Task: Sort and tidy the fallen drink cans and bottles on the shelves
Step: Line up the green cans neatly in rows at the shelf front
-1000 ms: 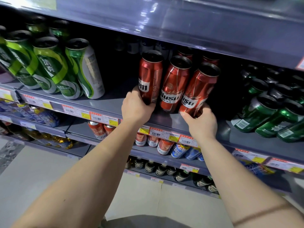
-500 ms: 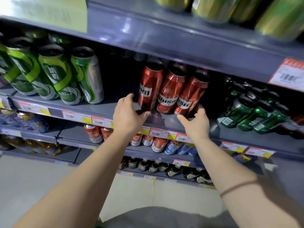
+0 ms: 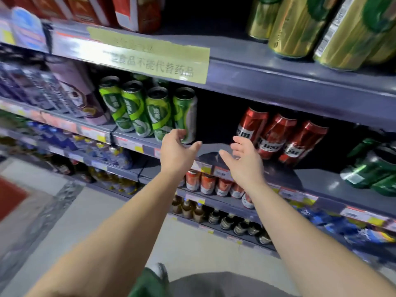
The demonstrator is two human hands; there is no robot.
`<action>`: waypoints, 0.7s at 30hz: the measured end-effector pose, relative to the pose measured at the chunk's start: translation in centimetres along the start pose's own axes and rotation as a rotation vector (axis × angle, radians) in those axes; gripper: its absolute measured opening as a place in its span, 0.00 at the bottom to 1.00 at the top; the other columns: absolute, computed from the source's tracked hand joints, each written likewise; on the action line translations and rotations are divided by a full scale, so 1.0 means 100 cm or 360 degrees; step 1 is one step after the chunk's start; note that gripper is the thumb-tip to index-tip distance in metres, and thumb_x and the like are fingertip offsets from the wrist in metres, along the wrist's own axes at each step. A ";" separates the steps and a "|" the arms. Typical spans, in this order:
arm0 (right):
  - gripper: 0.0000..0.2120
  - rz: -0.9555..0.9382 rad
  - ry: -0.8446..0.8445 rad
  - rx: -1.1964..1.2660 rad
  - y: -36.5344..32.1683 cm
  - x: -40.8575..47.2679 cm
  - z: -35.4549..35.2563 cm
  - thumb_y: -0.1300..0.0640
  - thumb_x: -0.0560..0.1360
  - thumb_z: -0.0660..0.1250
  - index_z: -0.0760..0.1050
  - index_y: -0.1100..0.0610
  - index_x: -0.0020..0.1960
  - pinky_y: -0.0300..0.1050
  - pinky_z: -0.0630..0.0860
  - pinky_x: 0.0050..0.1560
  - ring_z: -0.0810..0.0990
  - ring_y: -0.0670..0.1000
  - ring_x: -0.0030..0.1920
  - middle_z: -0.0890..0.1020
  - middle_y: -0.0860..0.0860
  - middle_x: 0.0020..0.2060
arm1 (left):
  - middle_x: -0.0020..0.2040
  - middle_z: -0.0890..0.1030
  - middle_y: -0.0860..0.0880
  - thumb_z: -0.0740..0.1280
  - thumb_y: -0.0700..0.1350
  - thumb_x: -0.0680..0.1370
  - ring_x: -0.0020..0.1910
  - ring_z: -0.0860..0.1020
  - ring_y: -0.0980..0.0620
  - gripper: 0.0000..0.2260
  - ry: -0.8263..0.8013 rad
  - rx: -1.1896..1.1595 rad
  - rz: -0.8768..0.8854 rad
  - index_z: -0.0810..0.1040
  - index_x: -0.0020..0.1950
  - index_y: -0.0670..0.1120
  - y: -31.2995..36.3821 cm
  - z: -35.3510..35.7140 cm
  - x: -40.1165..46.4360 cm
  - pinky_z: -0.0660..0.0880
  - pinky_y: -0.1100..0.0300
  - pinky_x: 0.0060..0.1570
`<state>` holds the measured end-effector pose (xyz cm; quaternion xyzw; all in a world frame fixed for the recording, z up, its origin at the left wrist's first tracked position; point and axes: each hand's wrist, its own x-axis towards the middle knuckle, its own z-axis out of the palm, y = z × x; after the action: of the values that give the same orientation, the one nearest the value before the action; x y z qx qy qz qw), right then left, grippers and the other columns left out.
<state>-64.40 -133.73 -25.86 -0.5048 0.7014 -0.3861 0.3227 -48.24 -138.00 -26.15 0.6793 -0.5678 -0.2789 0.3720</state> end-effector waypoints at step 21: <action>0.15 0.0190 0.0544 -0.0400 -0.025 0.069 0.162 0.50 0.72 0.72 0.67 0.55 0.42 0.45 0.66 0.40 0.78 0.60 0.45 0.80 0.57 0.44 | 0.64 0.76 0.49 0.68 0.57 0.76 0.62 0.75 0.49 0.30 -0.0130 0.0283 0.0408 0.65 0.74 0.46 -0.098 -0.047 0.091 0.74 0.55 0.53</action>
<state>-51.56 -144.28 -32.06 -0.4257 0.8172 -0.3559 0.1559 -37.15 -145.22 -31.18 0.6197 -0.6869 -0.2050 0.3195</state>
